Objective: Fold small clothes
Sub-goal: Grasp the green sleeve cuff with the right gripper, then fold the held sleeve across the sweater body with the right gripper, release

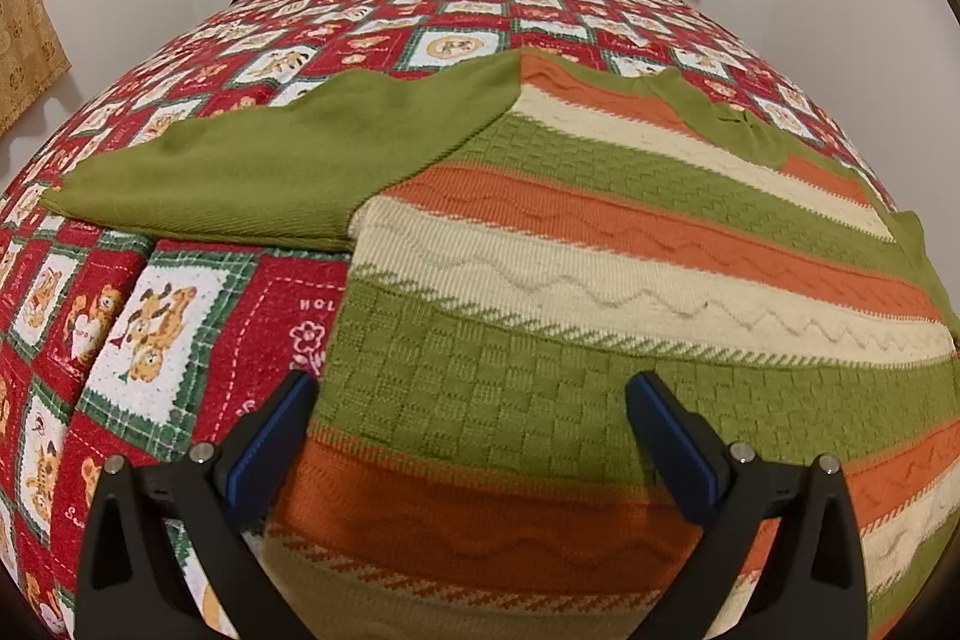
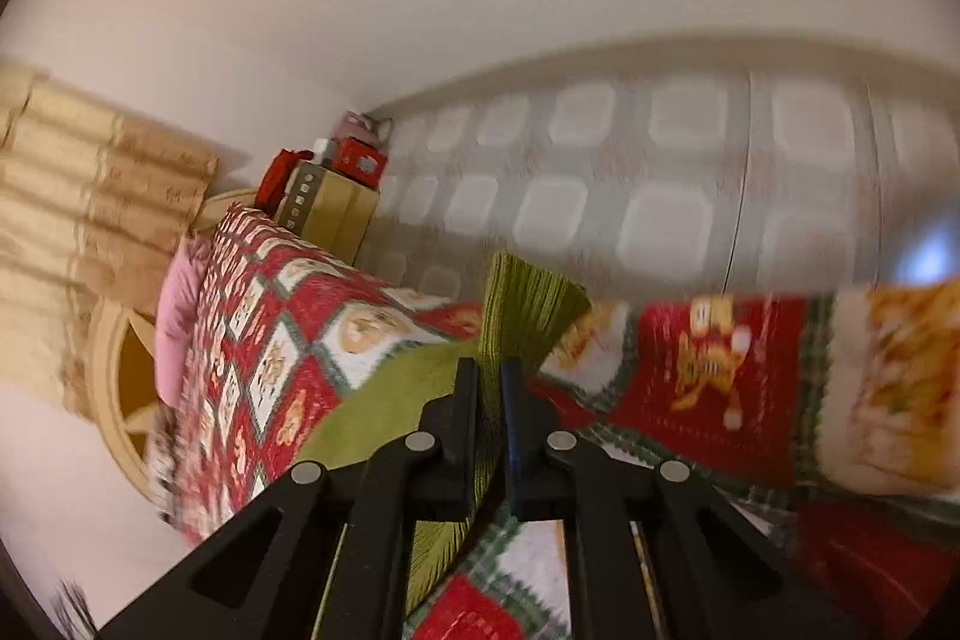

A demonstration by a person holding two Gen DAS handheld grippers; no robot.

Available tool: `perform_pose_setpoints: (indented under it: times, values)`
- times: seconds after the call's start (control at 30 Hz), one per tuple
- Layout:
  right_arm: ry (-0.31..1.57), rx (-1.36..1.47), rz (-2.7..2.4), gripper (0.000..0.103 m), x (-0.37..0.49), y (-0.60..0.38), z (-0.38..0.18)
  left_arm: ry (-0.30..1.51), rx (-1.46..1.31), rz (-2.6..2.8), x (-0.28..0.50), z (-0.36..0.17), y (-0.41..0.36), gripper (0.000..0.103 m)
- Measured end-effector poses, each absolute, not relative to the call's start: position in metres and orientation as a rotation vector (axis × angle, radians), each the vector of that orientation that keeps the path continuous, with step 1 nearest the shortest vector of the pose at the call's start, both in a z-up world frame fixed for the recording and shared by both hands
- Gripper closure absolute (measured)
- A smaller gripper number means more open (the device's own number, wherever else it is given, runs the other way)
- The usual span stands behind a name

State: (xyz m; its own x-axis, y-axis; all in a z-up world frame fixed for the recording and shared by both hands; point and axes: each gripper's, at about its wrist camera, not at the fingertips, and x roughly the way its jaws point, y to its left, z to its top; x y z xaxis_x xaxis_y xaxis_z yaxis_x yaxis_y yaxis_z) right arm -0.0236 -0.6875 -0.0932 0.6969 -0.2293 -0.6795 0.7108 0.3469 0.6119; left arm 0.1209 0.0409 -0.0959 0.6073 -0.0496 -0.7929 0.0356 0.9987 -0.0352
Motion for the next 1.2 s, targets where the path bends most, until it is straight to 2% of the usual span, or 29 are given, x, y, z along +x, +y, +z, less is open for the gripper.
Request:
perform_pose_setpoints:
  times: [0.23, 0.4, 0.53, 0.7, 0.87, 1.2]
  values:
    - [0.482, 0.792, -0.575, 0.097, -0.007, -0.622, 0.000, 0.915, -0.028, -0.056, 0.121, -0.097, 0.043, 0.000]
    - [0.479, 0.563, -0.472, 0.097, 0.021, -0.525, 0.062, 0.910, -0.043, -0.067, 0.120, -0.096, 0.045, 0.000]
    - [0.503, 0.433, -0.369, 0.097, 0.052, -0.433, 0.083, 0.904, -0.062, -0.078, 0.120, -0.096, 0.047, 0.000]
    - [0.544, 0.342, -0.222, 0.098, 0.089, -0.325, 0.080, 0.893, -0.101, -0.099, 0.118, -0.094, 0.053, 0.000]
    - [0.614, 0.235, -0.104, 0.098, 0.127, -0.227, 0.047, 0.884, -0.136, -0.117, 0.119, -0.093, 0.057, 0.000]
    - [0.750, 0.105, 0.042, 0.098, 0.165, -0.122, -0.021, 0.871, -0.185, -0.139, 0.119, -0.093, 0.064, 0.000]
